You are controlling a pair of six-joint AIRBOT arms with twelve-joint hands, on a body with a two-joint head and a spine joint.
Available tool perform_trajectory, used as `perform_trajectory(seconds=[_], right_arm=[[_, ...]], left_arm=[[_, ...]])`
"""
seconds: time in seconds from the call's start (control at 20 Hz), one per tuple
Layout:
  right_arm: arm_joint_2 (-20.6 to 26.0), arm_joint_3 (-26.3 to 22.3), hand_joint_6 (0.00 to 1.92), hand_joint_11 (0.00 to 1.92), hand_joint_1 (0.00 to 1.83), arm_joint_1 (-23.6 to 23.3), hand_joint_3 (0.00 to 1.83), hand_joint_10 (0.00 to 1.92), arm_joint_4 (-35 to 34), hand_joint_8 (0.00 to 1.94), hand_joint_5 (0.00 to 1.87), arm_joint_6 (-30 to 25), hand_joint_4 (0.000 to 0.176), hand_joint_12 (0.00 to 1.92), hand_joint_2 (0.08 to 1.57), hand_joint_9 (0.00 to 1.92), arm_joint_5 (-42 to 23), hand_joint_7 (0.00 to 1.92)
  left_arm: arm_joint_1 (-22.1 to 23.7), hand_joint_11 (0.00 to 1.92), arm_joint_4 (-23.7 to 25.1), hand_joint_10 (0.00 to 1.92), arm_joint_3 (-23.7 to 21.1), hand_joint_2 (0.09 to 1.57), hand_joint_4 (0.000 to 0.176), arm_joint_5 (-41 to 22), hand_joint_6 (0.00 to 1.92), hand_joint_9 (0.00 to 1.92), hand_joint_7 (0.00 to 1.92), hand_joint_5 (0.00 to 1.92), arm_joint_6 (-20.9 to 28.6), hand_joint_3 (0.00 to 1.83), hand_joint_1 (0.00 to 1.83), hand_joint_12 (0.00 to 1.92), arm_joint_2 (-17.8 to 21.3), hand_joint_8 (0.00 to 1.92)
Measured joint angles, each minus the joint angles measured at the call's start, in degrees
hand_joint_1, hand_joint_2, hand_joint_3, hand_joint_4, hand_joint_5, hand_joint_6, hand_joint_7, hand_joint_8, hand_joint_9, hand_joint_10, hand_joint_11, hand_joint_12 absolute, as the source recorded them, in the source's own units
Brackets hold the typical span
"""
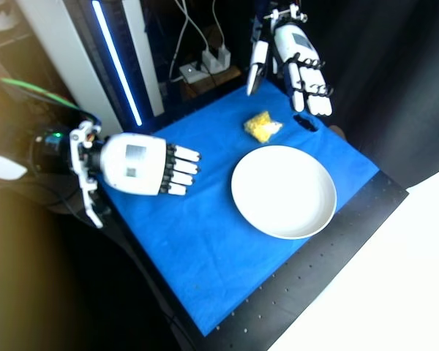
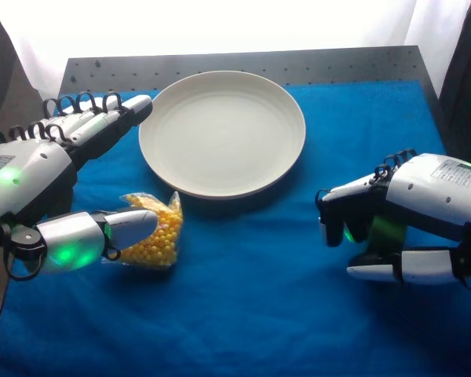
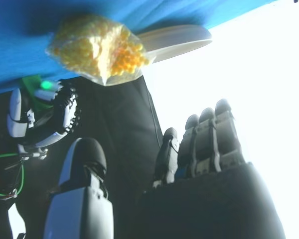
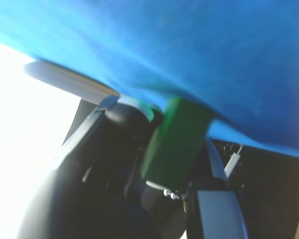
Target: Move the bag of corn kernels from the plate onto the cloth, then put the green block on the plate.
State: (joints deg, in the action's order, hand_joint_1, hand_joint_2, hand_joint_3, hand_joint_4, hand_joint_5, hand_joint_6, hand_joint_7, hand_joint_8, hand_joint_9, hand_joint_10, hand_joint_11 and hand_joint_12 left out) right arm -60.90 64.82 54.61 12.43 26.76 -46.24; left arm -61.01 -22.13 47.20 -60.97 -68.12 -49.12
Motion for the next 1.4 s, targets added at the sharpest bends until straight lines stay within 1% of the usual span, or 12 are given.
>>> perform_trajectory(seconds=[0.05, 0.1, 0.15, 0.25, 0.35, 0.45, 0.75, 0.8, 0.95, 1.05, 1.3, 1.4], right_arm=[[0.0, 0.11, 1.5, 1.23, 1.16, -0.52, 0.01, 1.89, 0.55, 1.66, 0.58, 0.0, 0.0, 1.91, 1.32, 1.14, 0.35, 0.65], [0.02, 0.11, 1.39, 1.18, 1.16, -1.05, 0.01, 1.87, 0.92, 1.75, 0.54, 0.07, 0.0, 1.92, 1.33, 1.09, 0.79, 0.69], [0.07, 0.11, 1.47, 1.02, 1.17, -1.68, 0.0, 1.62, 1.66, 1.61, 0.51, 0.07, 0.0, 1.83, 1.32, 0.98, 1.4, 0.75], [0.11, 0.11, 1.58, 1.24, 1.15, -2.99, 0.01, 1.9, 2.89, 1.67, 0.55, 0.11, 0.0, 1.92, 1.34, 1.13, 1.97, 0.62], [0.11, 0.17, 1.38, 1.08, 1.17, -4.57, 0.0, 1.8, 3.98, 1.72, 0.54, 0.13, 0.0, 1.92, 1.33, 1.03, 2.1, 0.72], [0.55, 0.46, 1.41, 0.86, 1.19, -7.67, 0.0, 1.65, 5.53, 1.57, 0.56, 0.11, 0.0, 1.91, 1.3, 0.88, 2.05, 0.79], [1.25, 3.5, 1.55, 0.77, 1.12, -12.2, 0.0, 1.53, 7.3, 1.57, 0.54, -3.91, 0.0, 1.81, 1.33, 0.77, 1.53, 0.71], [1.25, 3.93, 1.56, 0.79, 1.12, -13.53, 0.0, 1.5, 8.72, 1.54, 0.56, -4.52, 0.0, 1.81, 1.32, 0.8, 2.25, 0.71], [1.22, 4.57, 1.51, 0.82, 1.15, -18.53, 0.0, 1.38, 10.6, 1.46, 0.55, -4.57, 0.0, 1.78, 1.3, 0.85, 2.43, 0.78], [0.74, 5.57, 1.51, 0.82, 1.13, -21.38, 0.0, 1.51, 11.63, 1.59, 0.55, -4.57, 0.0, 1.86, 1.32, 0.81, 2.01, 0.71], [-4.83, 10.82, 1.49, 0.59, 1.15, -27.12, 0.0, 1.4, 15.1, 1.53, 0.54, -5.33, 0.0, 1.87, 1.31, 0.71, 8.85, 0.75], [-8.17, 13.94, 1.4, 0.82, 1.19, -27.34, 0.0, 1.43, 15.89, 1.49, 0.56, -7.76, 0.0, 1.83, 1.28, 0.87, 9.73, 0.81]], left_arm=[[0.0, 0.0, 0.0, 0.0, 0.0, 1.19, 0.172, 0.0, 0.0, 0.0, 0.0, 0.0, 0.0, 0.01, 0.48, 0.0, -0.07, 0.0], [0.0, 0.0, 0.02, 0.0, 0.0, 1.19, 0.175, -0.04, 0.0, 0.0, 0.0, 0.0, 0.0, 0.01, 0.46, 0.0, -0.07, 0.0], [0.0, 0.0, 0.02, 0.0, 0.0, 1.21, 0.163, -0.09, 0.0, 0.0, 0.0, 0.0, 0.0, 0.01, 0.42, 0.0, -0.07, 0.0], [-0.07, 0.0, -0.17, 0.0, 0.0, 1.22, 0.158, -0.2, 0.0, 0.0, 0.0, 0.0, 0.0, 0.01, 0.43, 0.0, -0.07, 0.0], [-0.07, 0.0, -0.15, 0.0, 0.0, 1.22, 0.172, -0.26, 0.0, 0.0, 0.0, 0.01, 0.0, 0.01, 0.44, 0.0, -0.07, 0.0], [-0.28, 0.0, -0.26, 0.0, 0.07, 1.22, 0.164, -0.55, 0.0, 0.0, 0.0, 0.01, 0.0, 0.01, 0.43, 0.0, -0.39, 0.0], [-0.31, 0.0, -0.37, 0.0, 0.52, 1.21, 0.154, -0.5, 0.0, 0.0, 0.0, 0.0, 0.04, 0.0, 0.37, 0.0, -0.79, 0.0], [-0.42, 0.0, -0.37, 0.0, 0.63, 1.21, 0.169, -0.44, 0.0, 0.0, 0.0, 0.0, 0.13, 0.0, 0.39, 0.0, -0.79, 0.0], [-0.42, 0.0, -0.39, 0.0, 0.87, 1.21, 0.152, -0.2, 0.0, 0.0, 0.0, 0.0, 0.26, 0.0, 0.36, 0.0, -1.38, 0.0], [-0.42, 0.0, -0.31, 0.0, 0.98, 1.2, 0.149, 0.31, 0.0, 0.0, 0.0, 0.0, 0.31, 0.0, 0.35, 0.0, -1.44, 0.0], [-0.42, 0.0, -0.39, 0.0, 1.44, 1.22, 0.118, 0.7, 0.01, 0.0, 0.0, 0.02, 0.66, 0.0, 0.4, 0.0, -1.99, 0.0], [-0.42, 0.0, -0.42, 0.0, 1.77, 1.21, 0.121, 1.05, 0.01, 0.0, 0.0, 0.02, 0.94, 0.0, 0.38, 0.0, -2.47, 0.0]])
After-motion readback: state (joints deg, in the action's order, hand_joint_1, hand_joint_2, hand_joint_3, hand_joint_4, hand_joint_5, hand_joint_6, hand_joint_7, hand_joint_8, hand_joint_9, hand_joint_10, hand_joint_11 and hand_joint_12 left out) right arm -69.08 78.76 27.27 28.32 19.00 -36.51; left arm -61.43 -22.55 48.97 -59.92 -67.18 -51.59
